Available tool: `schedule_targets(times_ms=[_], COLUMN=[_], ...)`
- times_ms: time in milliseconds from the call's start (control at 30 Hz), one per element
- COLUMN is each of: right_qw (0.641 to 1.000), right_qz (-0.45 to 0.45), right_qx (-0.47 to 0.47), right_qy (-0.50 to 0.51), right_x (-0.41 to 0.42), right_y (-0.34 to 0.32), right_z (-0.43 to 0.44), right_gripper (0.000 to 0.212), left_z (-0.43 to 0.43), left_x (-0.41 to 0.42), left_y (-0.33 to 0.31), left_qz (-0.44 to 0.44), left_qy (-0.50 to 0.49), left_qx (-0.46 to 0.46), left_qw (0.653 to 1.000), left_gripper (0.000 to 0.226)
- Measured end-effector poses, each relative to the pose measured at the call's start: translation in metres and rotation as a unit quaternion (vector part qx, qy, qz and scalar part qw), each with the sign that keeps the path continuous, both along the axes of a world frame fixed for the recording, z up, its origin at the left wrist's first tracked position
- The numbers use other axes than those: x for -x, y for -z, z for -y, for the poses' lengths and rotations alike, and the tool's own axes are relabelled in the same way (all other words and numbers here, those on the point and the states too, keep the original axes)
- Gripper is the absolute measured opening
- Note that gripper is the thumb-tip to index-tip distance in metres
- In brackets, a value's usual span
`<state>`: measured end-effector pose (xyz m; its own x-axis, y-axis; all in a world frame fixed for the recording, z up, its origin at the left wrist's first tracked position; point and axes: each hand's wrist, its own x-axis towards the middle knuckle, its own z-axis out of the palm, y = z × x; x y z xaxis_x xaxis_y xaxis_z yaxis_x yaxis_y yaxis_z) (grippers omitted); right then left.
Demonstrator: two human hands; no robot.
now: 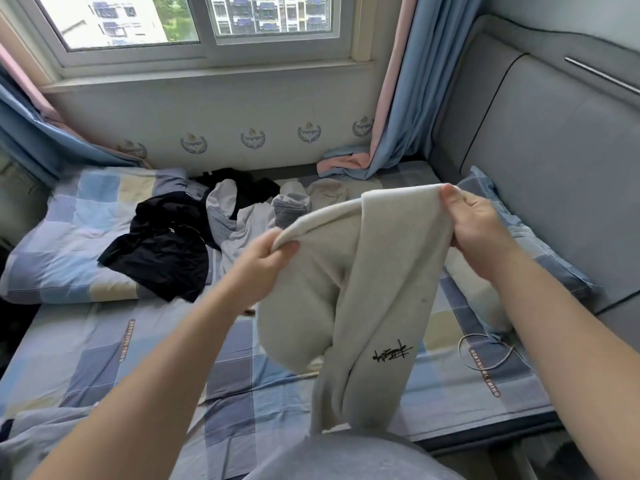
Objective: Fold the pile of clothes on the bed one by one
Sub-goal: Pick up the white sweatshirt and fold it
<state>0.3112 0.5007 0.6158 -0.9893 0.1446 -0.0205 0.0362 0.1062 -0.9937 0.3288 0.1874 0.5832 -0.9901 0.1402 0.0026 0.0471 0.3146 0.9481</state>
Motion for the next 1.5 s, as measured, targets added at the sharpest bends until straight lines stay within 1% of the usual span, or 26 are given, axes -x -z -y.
schedule_targets(times_ms=[100,133,167,200,233,267,333,367,400,467,567,600,667,733,800,867,900,933,1000,1100,1167,1200,1267,1300,1433,1500], right_qw=[0.993,0.984,0.974,0.968,0.971,0.984,0.991,0.981,0.972,0.968,0.966,0.962,0.951,0.939,0.928,0.92,0.927,0.939,0.966,0.99,0.994,0.994,0.992,0.99,0.984,0.981], right_qz=[0.042,0.047,0.029,-0.021,-0.084,-0.12,-0.064,-0.021,0.009,0.032,0.033,0.023,0.001,-0.017,-0.043,-0.057,-0.051,-0.04,-0.012,0.032,0.048,0.049,0.051,0.051,0.048,0.042], right_qx=[-0.024,-0.06,-0.099,-0.123,-0.115,-0.077,-0.048,-0.065,-0.088,-0.138,-0.158,-0.178,-0.226,-0.266,-0.289,-0.303,-0.284,-0.249,-0.166,-0.049,0.023,0.046,0.068,0.07,0.14,0.169], right_qy=[0.11,0.158,0.202,0.22,0.19,0.111,-0.107,-0.183,-0.218,-0.209,-0.203,-0.208,-0.21,-0.218,-0.23,-0.241,-0.24,-0.233,-0.2,-0.13,-0.092,-0.083,-0.095,-0.107,-0.099,-0.084], right_x=[0.019,0.02,0.016,0.008,-0.003,-0.015,-0.036,-0.043,-0.045,-0.041,-0.033,-0.033,-0.031,-0.026,-0.02,-0.015,-0.012,-0.009,-0.007,-0.005,-0.001,0.001,0.002,0.002,0.004,0.006], right_y=[0.008,0.011,0.012,0.013,0.013,0.014,0.021,0.03,0.044,0.062,0.069,0.065,0.055,0.041,0.025,0.008,0.002,-0.001,-0.009,-0.023,-0.033,-0.036,-0.043,-0.045,-0.05,-0.044], right_z=[-0.013,-0.012,-0.007,0.003,0.017,0.037,0.08,0.099,0.113,0.128,0.122,0.116,0.1,0.085,0.076,0.074,0.074,0.075,0.076,0.084,0.089,0.09,0.094,0.096,0.099,0.096], right_gripper=[0.019,0.013,0.018,0.028,0.033,0.035,0.048,0.055,0.054,0.036,0.044,0.042,0.039,0.043,0.045,0.047,0.046,0.045,0.045,0.036,0.034,0.033,0.036,0.038,0.037,0.031], left_z=[0.005,0.003,0.0,-0.005,-0.01,-0.016,-0.028,-0.032,-0.035,-0.035,-0.012,-0.001,0.022,0.041,0.05,0.053,0.053,0.051,0.046,0.026,0.0,-0.014,-0.039,-0.047,-0.056,-0.053], left_x=[0.008,0.009,0.01,0.009,0.009,0.009,0.01,0.01,0.011,0.013,0.021,0.025,0.034,0.042,0.046,0.049,0.05,0.049,0.047,0.031,0.009,-0.001,-0.015,-0.016,-0.006,0.0], left_y=[-0.03,-0.04,-0.049,-0.059,-0.068,-0.078,-0.096,-0.102,-0.108,-0.115,-0.116,-0.114,-0.109,-0.1,-0.089,-0.081,-0.077,-0.074,-0.062,-0.037,-0.021,-0.017,-0.013,-0.008,0.001,-0.001], left_qz=[-0.064,-0.077,-0.086,-0.093,-0.098,-0.101,-0.1,-0.098,-0.094,-0.086,-0.075,-0.079,-0.097,-0.108,-0.106,-0.1,-0.091,-0.077,-0.045,-0.051,-0.089,-0.082,-0.01,0.006,-0.061,-0.064], left_qy=[-0.054,-0.065,-0.072,-0.075,-0.075,-0.067,-0.037,-0.021,-0.009,0.001,-0.032,-0.048,-0.093,-0.14,-0.187,-0.245,-0.264,-0.263,-0.206,-0.136,-0.103,-0.055,0.043,0.059,0.017,0.0], left_qx=[-0.01,-0.022,-0.036,-0.051,-0.07,-0.093,-0.136,-0.152,-0.16,-0.168,-0.148,-0.138,-0.089,-0.005,0.06,0.088,0.085,0.073,0.077,0.183,0.214,0.19,0.089,0.052,0.068,0.087], left_qw=[0.996,0.995,0.993,0.992,0.99,0.988,0.985,0.983,0.983,0.982,0.986,0.986,0.987,0.984,0.975,0.96,0.956,0.959,0.975,0.972,0.967,0.977,0.995,0.997,0.996,0.994], left_gripper=[0.037,0.034,0.03,0.027,0.027,0.027,0.024,0.022,0.02,0.018,0.015,0.013,0.012,0.015,0.018,0.013,0.012,0.02,0.043,0.059,0.056,0.054,0.052,0.049,0.006,0.014])
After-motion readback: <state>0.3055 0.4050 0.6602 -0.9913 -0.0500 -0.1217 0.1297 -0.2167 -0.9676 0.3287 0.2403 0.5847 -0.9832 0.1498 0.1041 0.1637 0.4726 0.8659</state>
